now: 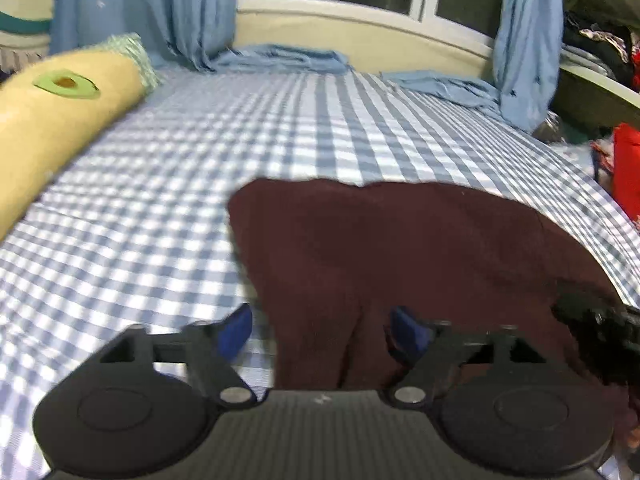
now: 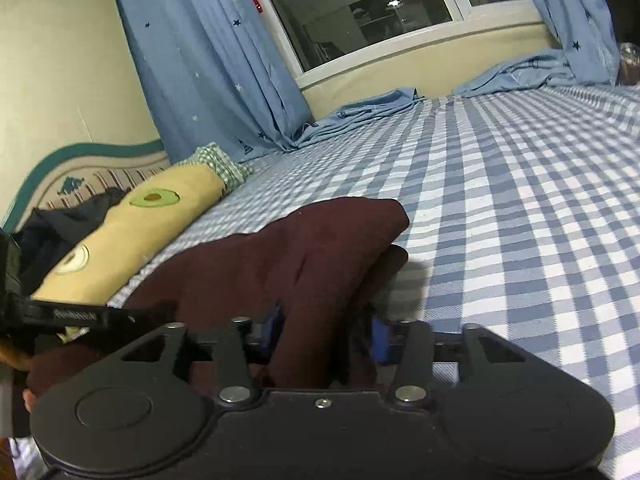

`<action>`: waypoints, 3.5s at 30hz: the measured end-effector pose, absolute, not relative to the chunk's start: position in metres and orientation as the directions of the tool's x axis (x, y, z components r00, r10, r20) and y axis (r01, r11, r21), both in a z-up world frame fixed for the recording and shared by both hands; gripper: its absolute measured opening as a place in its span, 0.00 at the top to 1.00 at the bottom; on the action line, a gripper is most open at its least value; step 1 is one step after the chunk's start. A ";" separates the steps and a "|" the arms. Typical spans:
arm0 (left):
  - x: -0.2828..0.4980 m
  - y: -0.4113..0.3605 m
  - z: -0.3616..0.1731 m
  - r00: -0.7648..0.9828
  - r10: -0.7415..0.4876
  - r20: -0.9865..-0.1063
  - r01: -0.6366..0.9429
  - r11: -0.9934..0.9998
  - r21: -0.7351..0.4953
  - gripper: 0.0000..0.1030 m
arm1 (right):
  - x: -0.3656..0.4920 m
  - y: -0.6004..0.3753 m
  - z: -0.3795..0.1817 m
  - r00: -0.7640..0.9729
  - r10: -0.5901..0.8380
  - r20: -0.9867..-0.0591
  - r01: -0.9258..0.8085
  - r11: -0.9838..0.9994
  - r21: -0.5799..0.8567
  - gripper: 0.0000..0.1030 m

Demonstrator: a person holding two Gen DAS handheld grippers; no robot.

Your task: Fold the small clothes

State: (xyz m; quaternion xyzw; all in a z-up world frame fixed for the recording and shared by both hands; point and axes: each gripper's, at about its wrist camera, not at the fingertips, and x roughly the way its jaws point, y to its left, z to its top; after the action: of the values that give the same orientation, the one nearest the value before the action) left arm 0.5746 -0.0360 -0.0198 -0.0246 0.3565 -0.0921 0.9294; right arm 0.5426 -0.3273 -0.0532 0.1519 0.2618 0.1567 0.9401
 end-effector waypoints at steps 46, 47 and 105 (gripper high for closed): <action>0.169 -0.052 0.126 0.956 -0.112 -0.270 0.102 0.994 -0.048 0.01 | 0.131 -0.279 0.118 0.990 0.142 0.008 -0.142 0.987 0.073 0.00; 0.161 -0.053 0.119 0.958 -0.112 -0.262 0.098 0.993 -0.067 0.01 | 0.123 -0.282 0.113 0.990 0.139 0.020 -0.140 0.987 0.084 0.00; 0.111 -0.016 -0.056 0.918 0.070 -0.391 -0.111 0.990 -0.085 0.01 | 0.076 -0.226 -0.061 0.989 -0.060 -0.132 0.069 0.995 0.068 0.00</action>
State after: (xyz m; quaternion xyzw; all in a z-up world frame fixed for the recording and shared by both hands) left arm 0.1114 -0.0160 -0.0557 -0.0527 0.1975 0.0462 0.9778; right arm 0.0755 -0.2257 -0.0613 0.0363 0.0649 -0.0322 0.9967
